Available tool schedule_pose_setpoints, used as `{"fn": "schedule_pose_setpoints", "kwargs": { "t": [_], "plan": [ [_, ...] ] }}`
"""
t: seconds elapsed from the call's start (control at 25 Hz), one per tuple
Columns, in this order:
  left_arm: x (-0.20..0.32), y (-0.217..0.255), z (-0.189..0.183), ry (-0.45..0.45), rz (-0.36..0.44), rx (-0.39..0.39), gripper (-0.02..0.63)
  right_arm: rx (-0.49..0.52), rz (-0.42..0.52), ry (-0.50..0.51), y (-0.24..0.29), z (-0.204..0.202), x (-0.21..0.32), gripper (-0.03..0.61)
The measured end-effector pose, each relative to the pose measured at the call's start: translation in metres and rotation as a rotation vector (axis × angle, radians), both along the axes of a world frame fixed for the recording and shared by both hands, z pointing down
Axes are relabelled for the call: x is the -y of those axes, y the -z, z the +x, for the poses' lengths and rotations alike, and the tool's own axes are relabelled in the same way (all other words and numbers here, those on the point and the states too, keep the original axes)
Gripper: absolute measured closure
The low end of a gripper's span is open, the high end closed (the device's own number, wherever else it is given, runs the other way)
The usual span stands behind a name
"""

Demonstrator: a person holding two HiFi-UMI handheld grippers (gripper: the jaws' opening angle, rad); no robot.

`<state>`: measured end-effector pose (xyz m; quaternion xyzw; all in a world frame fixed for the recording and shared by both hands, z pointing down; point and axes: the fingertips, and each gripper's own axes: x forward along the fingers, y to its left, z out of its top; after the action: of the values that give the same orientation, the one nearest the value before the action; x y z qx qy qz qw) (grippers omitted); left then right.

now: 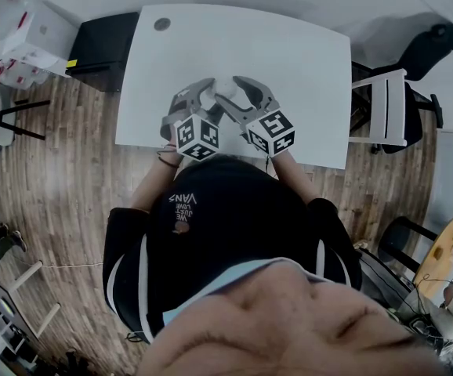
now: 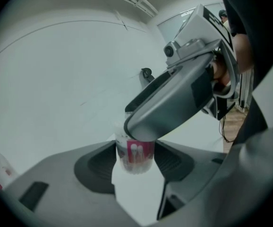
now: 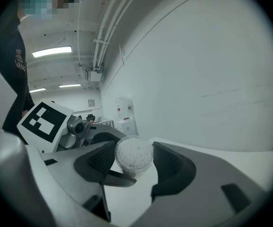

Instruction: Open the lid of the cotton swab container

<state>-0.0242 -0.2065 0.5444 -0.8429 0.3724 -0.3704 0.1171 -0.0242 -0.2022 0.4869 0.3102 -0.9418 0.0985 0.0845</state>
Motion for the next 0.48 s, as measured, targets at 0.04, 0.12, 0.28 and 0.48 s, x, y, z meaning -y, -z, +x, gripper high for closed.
{"fn": "schedule_pose_setpoints", "kwargs": {
  "t": [0.04, 0.12, 0.28, 0.48],
  "plan": [
    [0.0003, 0.0001, -0.0001, -0.001, -0.001, -0.002, 0.365, 0.000, 0.001, 0.000, 0.0001, 0.0001, 0.0004, 0.316],
    [-0.0001, 0.0002, 0.0007, -0.003, -0.003, -0.009, 0.365, 0.008, -0.004, 0.001, 0.0002, 0.0013, 0.0003, 0.318],
    [0.0006, 0.0011, 0.0014, -0.005, -0.005, -0.022, 0.365, 0.040, -0.021, 0.006, 0.0027, 0.0027, 0.0012, 0.319],
    [0.0018, 0.0029, 0.0001, 0.003, -0.007, -0.054, 0.365, 0.109, -0.042, 0.007, 0.0099, 0.0057, 0.0021, 0.319]
  ]
}}
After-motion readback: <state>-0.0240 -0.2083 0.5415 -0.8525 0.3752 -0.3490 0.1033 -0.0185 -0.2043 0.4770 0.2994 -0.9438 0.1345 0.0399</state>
